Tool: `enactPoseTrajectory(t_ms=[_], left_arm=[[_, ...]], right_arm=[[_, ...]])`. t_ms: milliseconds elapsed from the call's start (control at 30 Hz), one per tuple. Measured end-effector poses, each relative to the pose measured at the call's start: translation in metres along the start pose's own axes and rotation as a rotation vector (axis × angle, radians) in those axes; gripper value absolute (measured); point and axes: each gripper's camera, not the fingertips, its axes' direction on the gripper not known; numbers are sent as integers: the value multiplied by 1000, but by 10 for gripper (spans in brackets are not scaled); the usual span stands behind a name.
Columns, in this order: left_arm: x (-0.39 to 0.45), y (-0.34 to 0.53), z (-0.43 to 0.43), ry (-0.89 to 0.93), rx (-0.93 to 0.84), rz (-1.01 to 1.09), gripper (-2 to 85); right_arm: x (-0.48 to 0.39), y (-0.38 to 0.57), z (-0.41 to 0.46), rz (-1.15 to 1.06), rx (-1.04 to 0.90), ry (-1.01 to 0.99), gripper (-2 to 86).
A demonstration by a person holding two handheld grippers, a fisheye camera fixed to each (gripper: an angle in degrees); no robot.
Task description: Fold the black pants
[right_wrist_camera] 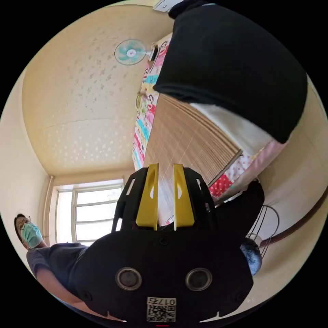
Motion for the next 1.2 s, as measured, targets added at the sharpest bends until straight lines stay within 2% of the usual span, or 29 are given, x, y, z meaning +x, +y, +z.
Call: enactPoseTrajectory(t_ms=[67, 167, 300, 333, 400, 467, 533, 600, 667, 700, 733, 800, 867, 900, 967, 1000, 1067, 1200], left_arm=[[21, 4, 32, 13, -18, 36, -10], [49, 14, 71, 23, -21, 88, -10], [66, 26, 113, -17, -67, 133, -10], [66, 27, 117, -28, -70, 137, -10], [65, 34, 120, -62, -31, 142, -10], [61, 41, 115, -71, 23, 133, -10], [55, 50, 110, -67, 88, 116, -10], [44, 58, 112, -59, 142, 102, -10], [36, 61, 121, -66, 149, 100, -10], [30, 62, 128, -74, 153, 94, -10], [27, 63, 132, -77, 158, 89, -10], [18, 69, 146, -58, 192, 82, -10], [15, 75, 157, -51, 210, 93, -10], [12, 79, 166, -61, 216, 101, -10], [6, 86, 182, -85, 214, 108, -10], [1, 91, 194, -100, 208, 111, -10], [-8, 96, 212, -110, 191, 107, -10], [-27, 100, 254, -120, 152, 106, -10]], right_arm=[[16, -9, -57, 125, 182, 82, 116], [49, -24, -94, 263, 326, 61, 154], [70, -50, -75, 306, 266, -75, 144], [50, -53, -74, 271, 327, -110, 117], [-17, -51, -81, 190, 441, 54, 73], [-135, -57, -78, -81, 533, 225, 52], [-207, -80, -62, -282, 510, 240, 47], [-248, -119, -39, -430, 390, 96, 46], [-270, -180, 7, -570, 81, -224, 42], [-272, -189, 17, -578, 26, -279, 41], [-274, -195, 25, -553, 31, -314, 39], [-275, -179, 14, -507, 185, -247, 41], [-256, -139, 4, -400, 342, -78, 48], [-246, -128, 5, -346, 365, -19, 52], [-192, -90, 27, -72, 348, 239, 82], [-176, -80, 35, -8, 323, 277, 98], [-130, -46, 68, 98, 240, 232, 149], [-116, -20, 112, 109, 228, 132, 169]])
